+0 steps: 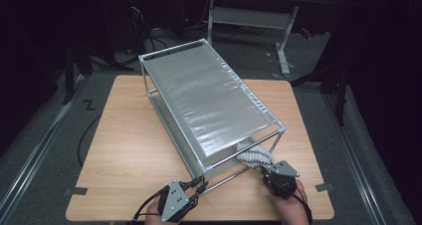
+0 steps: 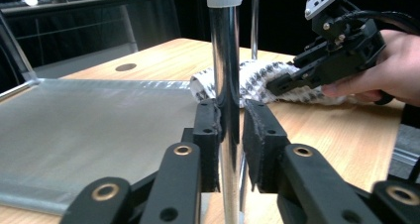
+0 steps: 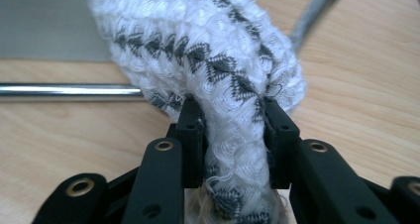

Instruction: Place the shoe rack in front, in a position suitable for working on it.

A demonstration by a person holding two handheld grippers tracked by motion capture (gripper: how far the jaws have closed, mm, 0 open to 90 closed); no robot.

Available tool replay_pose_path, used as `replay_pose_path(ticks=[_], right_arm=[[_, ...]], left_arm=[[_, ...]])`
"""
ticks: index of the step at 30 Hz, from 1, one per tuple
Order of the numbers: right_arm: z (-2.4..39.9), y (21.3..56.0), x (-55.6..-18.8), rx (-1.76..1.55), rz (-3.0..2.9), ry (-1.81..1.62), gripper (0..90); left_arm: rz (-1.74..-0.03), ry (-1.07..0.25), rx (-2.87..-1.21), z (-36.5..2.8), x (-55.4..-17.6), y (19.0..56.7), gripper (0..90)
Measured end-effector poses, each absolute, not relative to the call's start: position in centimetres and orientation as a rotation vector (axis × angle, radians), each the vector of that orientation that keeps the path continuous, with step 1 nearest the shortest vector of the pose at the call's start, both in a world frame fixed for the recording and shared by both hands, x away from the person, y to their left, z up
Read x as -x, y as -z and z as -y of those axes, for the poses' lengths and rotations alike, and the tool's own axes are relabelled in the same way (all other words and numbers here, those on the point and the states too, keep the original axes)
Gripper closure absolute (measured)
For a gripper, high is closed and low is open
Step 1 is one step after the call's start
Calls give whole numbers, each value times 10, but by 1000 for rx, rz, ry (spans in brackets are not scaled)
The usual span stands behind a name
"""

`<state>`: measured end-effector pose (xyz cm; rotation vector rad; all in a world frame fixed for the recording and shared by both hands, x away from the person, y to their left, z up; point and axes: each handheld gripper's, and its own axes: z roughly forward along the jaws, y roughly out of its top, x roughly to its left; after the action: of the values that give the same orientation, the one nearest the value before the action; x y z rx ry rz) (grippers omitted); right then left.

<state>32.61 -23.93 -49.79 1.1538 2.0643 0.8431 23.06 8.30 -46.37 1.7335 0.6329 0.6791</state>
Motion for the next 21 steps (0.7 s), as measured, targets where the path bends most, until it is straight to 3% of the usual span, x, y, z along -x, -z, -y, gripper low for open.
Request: replay_pose_path(ticks=[21], right_arm=[[151, 502, -276, -754, -2447, -1072, 712]], left_arm=[[-611, -634, -1734, -86, -234, 464, 792]])
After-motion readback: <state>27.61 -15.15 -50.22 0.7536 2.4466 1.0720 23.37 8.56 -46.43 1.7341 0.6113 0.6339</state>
